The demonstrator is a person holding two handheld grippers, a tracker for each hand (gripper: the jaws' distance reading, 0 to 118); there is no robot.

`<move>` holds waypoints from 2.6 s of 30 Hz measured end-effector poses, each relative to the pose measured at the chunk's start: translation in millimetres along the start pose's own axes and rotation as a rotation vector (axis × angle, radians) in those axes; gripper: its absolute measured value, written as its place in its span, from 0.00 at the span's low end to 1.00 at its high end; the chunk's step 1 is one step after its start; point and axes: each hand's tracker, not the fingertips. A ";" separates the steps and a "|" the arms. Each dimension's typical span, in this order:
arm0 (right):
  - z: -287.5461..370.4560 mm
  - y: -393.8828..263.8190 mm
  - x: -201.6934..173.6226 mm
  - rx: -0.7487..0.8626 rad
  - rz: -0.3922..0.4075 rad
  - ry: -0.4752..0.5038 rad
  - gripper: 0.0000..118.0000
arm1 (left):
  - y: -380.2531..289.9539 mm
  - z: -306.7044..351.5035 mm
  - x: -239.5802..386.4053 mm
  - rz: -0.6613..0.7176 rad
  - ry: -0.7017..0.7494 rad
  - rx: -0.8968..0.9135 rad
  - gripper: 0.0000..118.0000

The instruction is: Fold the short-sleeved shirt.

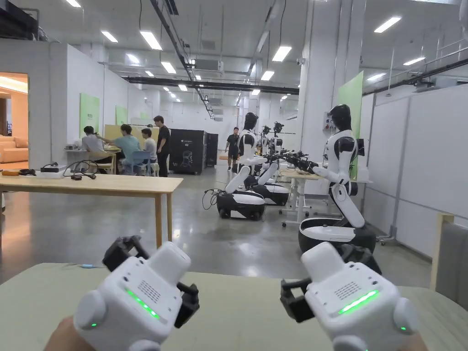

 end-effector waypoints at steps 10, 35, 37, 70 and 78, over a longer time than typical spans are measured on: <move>-18.7 -76.8 -87.7 -0.077 1.042 0.083 1.00 | -57.5 -13.7 89.0 -0.975 -0.054 -0.044 1.00; 7.2 -20.4 24.2 -0.023 -0.802 0.016 1.00 | -11.9 -4.9 -20.3 0.941 -0.040 0.084 1.00; 5.8 -21.5 23.7 -0.029 -0.808 0.019 1.00 | -9.5 -4.0 -17.8 0.928 -0.042 0.080 1.00; -17.7 76.5 -143.7 0.057 -0.727 0.405 0.01 | -226.7 -2.6 -85.0 0.896 -0.078 -0.658 0.17; -49.7 71.0 -207.6 -0.004 -0.677 0.496 0.01 | -321.8 -70.0 -32.6 0.984 -0.220 -0.768 0.99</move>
